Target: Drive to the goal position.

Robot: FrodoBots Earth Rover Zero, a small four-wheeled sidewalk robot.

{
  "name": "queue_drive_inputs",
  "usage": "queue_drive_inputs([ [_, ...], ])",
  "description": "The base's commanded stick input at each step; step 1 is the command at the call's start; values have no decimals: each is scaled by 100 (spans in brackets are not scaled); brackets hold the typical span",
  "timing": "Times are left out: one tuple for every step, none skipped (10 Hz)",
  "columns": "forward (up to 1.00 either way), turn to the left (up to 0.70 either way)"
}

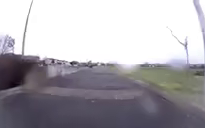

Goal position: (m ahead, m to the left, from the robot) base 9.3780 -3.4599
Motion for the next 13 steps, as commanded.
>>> queue_drive_inputs([
  [100, 0],
  [100, 33],
  [100, 37],
  [100, 40],
  [100, 40],
  [100, 39],
  [100, 23],
  [100, 2],
  [100, 0],
  [100, 0],
  [100, 0],
  [100, 0],
  [100, 0],
])
